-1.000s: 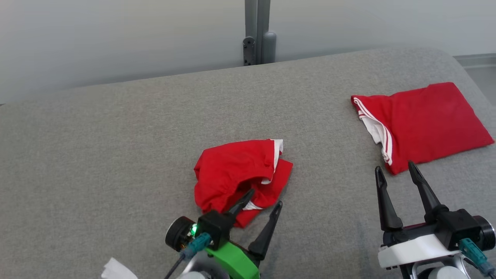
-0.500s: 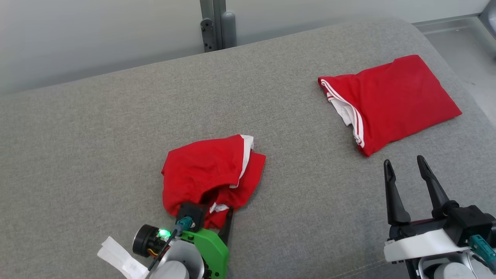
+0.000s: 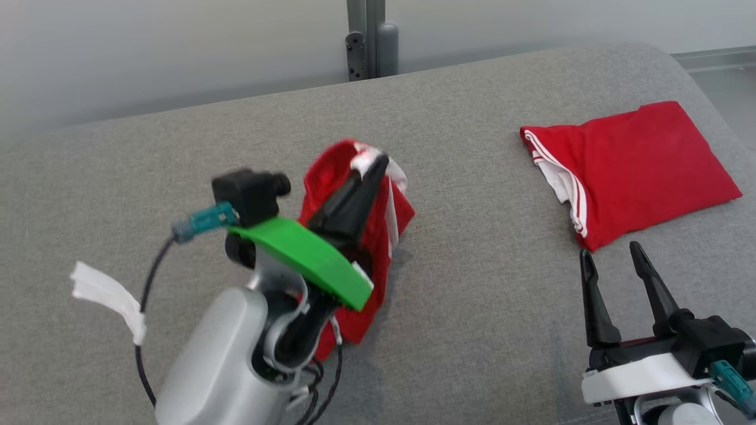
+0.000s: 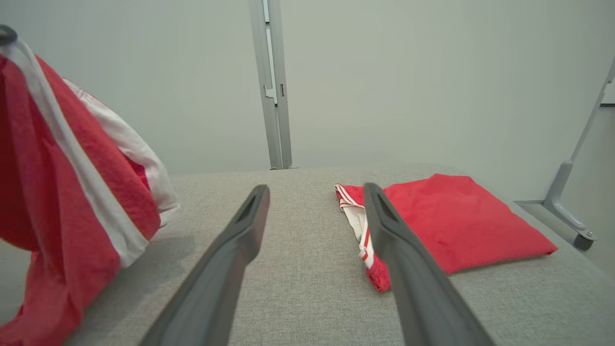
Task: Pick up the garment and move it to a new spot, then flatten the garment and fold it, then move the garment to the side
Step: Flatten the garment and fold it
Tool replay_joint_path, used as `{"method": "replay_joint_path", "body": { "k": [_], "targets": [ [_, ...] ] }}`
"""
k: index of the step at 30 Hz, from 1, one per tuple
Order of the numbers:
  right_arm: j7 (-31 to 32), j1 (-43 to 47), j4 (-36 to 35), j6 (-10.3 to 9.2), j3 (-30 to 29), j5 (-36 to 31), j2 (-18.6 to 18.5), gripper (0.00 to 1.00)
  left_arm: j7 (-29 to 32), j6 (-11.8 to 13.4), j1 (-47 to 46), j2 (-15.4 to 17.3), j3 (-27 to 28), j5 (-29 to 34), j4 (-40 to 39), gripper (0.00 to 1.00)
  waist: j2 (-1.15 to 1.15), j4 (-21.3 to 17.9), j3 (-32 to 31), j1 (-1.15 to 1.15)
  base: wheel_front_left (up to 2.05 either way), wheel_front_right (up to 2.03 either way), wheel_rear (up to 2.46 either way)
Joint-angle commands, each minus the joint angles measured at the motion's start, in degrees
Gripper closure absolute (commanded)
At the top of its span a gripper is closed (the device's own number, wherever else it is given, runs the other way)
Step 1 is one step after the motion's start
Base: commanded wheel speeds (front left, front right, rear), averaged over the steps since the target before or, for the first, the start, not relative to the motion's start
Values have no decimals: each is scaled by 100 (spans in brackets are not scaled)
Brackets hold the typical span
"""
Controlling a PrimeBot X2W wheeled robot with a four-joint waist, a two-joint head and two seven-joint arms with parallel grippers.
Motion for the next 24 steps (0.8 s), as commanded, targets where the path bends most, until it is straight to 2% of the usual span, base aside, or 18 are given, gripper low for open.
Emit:
{"method": "replay_joint_path", "body": {
  "k": [1,4,7,10,14,18,24],
  "targets": [
    [-17,-3,20,-8,6,13,-9,0,82,97,-280,8,88,-234,-170,100,0,110,-42,0,0,0,0],
    [-17,-35,46,-8,4,11,-9,0,365,260,-890,6,272,-599,-416,100,0,181,-60,0,0,0,0],
    [-17,-81,77,-8,1,20,-8,0,634,377,-1511,38,477,-753,-332,100,0,225,-62,0,0,0,0],
    [-17,-155,105,-8,35,36,-8,0,814,400,-2052,62,666,-888,-55,100,0,229,-56,0,0,0,0],
    [-17,-202,125,-8,71,98,-9,0,903,300,-2485,154,801,-961,252,100,0,208,-30,0,0,0,0],
    [-17,-149,143,-8,44,193,-8,0,977,198,-2136,305,892,-1156,301,100,0,185,-30,0,0,0,0],
    [-17,34,223,-8,-52,232,-8,0,992,83,-555,367,913,-1708,-33,100,0,321,-93,0,0,0,0]
  ]
}}
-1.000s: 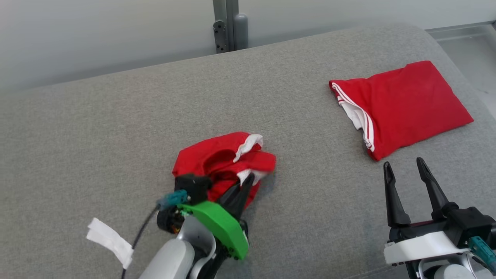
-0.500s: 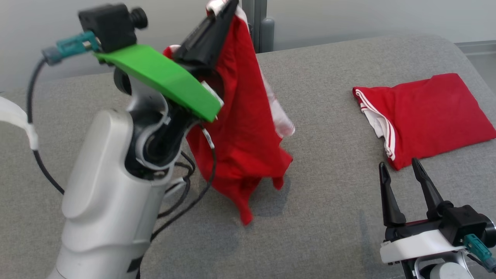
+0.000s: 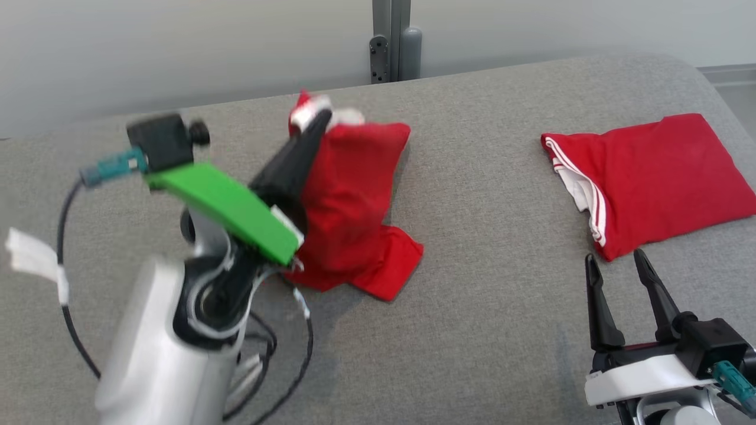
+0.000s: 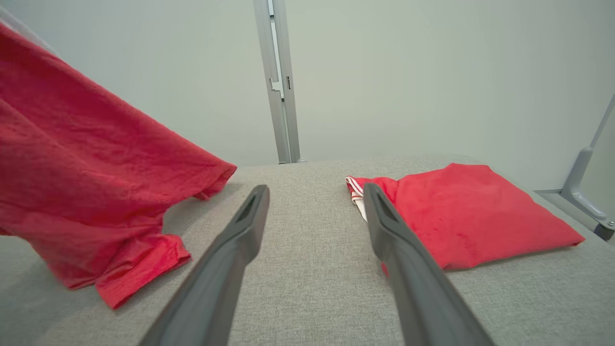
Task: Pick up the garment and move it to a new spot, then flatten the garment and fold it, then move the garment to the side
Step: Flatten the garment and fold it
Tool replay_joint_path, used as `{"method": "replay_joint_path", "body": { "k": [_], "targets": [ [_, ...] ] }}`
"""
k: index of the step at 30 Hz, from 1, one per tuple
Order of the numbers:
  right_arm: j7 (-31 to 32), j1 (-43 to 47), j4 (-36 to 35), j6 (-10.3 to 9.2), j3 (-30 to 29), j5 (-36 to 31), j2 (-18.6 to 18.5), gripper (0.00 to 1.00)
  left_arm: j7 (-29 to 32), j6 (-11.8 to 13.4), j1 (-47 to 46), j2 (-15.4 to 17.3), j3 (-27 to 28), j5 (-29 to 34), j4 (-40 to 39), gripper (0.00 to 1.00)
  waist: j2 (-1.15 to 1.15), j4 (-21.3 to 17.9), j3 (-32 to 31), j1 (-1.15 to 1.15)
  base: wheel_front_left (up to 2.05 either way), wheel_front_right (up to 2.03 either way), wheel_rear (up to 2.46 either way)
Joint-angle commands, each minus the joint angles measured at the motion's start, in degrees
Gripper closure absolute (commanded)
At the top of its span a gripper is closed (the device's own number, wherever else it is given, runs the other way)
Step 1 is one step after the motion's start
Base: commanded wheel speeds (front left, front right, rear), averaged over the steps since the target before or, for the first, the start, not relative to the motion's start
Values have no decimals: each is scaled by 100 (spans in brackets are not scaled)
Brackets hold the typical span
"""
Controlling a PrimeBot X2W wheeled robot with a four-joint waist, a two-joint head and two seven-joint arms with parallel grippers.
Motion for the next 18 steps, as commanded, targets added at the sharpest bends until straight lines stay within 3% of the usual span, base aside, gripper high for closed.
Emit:
{"method": "replay_joint_path", "body": {
  "k": [1,8,12,18],
  "targets": [
    [-17,70,34,-7,-13,19,-8,0,-105,-14,468,46,61,-136,-44,100,0,83,-44,0,0,0,0],
    [-17,252,159,-8,-95,-121,-8,0,-599,-277,2603,1,-8,-507,-153,100,0,459,-175,0,0,0,0],
    [-17,392,234,-8,-127,-218,-6,0,-1060,-440,3339,101,-118,-340,303,100,0,832,-313,0,0,0,0],
    [-17,471,301,-8,-1,-314,-10,0,-1595,-504,3380,141,-92,-461,1196,100,0,1178,-458,0,0,0,0]
  ]
}}
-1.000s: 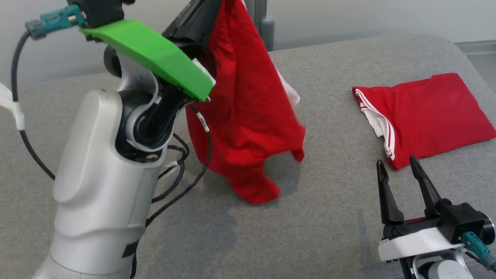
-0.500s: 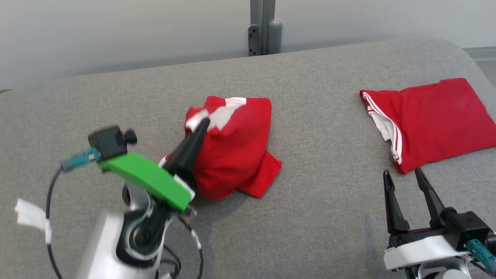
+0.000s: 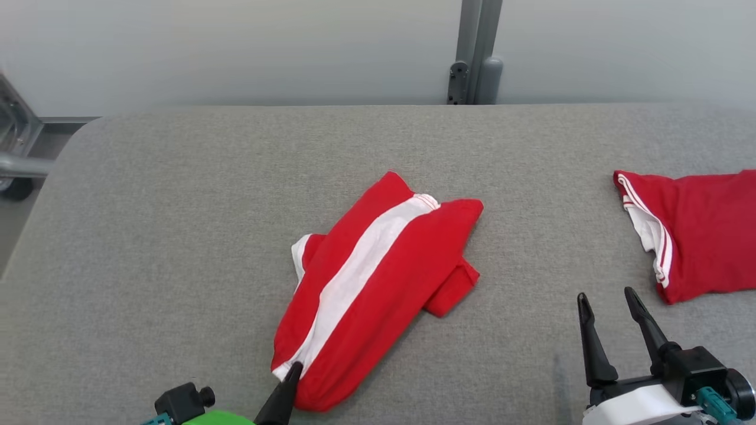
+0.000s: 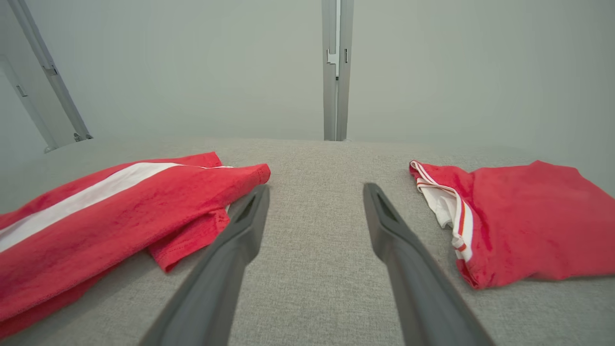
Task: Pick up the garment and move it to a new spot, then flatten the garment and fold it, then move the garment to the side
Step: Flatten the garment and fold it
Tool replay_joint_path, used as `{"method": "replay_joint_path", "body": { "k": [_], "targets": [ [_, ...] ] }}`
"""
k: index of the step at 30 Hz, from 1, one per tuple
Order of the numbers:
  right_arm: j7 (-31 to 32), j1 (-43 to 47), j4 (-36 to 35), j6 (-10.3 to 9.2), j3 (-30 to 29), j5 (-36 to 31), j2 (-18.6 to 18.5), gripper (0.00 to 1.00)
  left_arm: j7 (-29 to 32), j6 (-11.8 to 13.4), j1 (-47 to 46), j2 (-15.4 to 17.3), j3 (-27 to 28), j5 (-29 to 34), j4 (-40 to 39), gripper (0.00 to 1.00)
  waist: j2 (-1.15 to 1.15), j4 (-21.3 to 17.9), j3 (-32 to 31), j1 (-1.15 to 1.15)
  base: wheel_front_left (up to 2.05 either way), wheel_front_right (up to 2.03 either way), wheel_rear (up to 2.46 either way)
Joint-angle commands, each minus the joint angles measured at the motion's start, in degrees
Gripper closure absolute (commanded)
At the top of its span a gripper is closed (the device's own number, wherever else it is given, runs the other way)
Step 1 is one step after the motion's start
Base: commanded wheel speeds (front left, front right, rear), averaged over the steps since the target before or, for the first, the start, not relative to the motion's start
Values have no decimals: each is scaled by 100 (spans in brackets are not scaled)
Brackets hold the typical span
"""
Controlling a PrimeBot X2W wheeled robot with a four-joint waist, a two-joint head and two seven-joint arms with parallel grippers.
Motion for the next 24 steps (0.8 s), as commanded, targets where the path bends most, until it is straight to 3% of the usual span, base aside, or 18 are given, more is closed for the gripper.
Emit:
{"method": "replay_joint_path", "body": {
  "k": [1,12,18,22,23,24],
  "targets": [
    [-17,66,21,-8,38,-51,-11,0,-95,-40,-36,105,-24,-13,138,100,0,235,-159,0,0,0,0],
    [-17,126,79,-8,115,-84,-14,0,-1368,-39,-452,555,-179,355,1307,100,0,290,-233,0,0,0,0],
    [-17,112,101,-8,143,-50,-12,0,-1565,-40,-748,773,-396,449,1684,100,0,176,-190,0,0,0,0],
    [-17,112,102,-8,132,-18,-13,0,-1661,-40,-867,886,-492,481,1850,53,0,88,-189,0,0,0,0],
    [-17,122,103,-8,126,-5,-12,0,-1679,-40,-866,937,-499,508,1894,2,0,61,-194,0,0,0,0],
    [-17,130,102,-8,121,11,-13,0,-1681,-40,-844,971,-515,516,1948,0,0,35,-202,0,0,0,0]
  ]
}}
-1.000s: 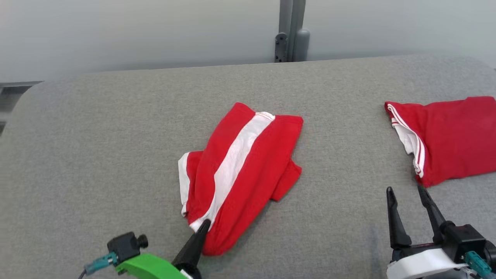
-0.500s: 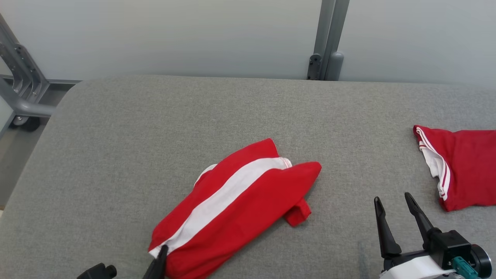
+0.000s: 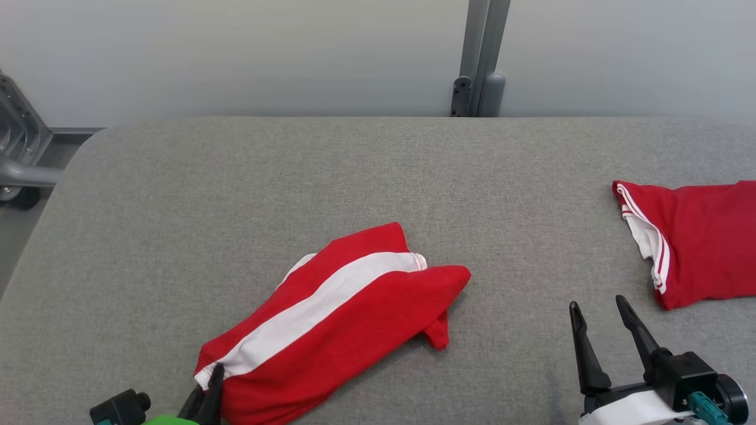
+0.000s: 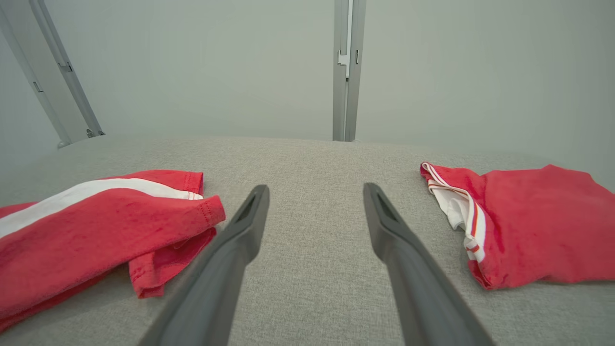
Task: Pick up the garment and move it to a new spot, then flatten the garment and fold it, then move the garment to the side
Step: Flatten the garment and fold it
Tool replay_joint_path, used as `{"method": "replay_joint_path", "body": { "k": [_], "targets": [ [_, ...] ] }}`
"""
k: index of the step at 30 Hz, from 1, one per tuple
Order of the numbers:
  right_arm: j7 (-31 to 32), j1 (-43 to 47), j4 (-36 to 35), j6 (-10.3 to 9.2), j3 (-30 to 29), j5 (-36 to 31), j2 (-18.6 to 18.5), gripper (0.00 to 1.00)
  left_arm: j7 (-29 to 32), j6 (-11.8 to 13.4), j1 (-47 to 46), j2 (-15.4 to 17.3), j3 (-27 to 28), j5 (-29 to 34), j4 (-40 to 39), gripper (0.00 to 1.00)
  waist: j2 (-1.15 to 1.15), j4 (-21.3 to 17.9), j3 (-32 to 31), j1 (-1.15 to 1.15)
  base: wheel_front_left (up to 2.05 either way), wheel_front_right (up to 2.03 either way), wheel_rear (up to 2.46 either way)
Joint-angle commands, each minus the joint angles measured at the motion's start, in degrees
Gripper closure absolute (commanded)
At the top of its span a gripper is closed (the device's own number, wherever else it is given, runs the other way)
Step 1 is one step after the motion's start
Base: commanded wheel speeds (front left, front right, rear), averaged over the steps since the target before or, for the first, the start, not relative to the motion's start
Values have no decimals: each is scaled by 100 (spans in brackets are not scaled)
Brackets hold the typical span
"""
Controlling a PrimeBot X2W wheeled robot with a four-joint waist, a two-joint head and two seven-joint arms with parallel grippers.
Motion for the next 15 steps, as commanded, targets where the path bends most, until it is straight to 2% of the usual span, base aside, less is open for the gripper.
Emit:
{"method": "replay_joint_path", "body": {
  "k": [1,5,7,10,15],
  "targets": [
    [-17,78,8,-8,-9,59,-14,0,0,-17,-1,114,-19,56,67,0,0,-67,-29,0,0,0,0],
    [-17,122,-29,-8,-40,88,-15,0,314,61,263,496,-212,261,14,0,0,-186,-63,0,0,0,0],
    [-17,120,-47,-8,-66,104,-14,0,442,109,426,663,-134,111,-203,0,0,-240,-57,0,0,0,0],
    [-17,129,-79,-8,-98,114,-15,0,658,384,700,1095,-146,306,-712,0,0,-316,-26,0,0,0,0],
    [-17,145,-110,-8,-114,91,-14,0,933,892,945,1504,-167,518,-1927,0,0,-397,41,0,0,0,0]
  ]
}}
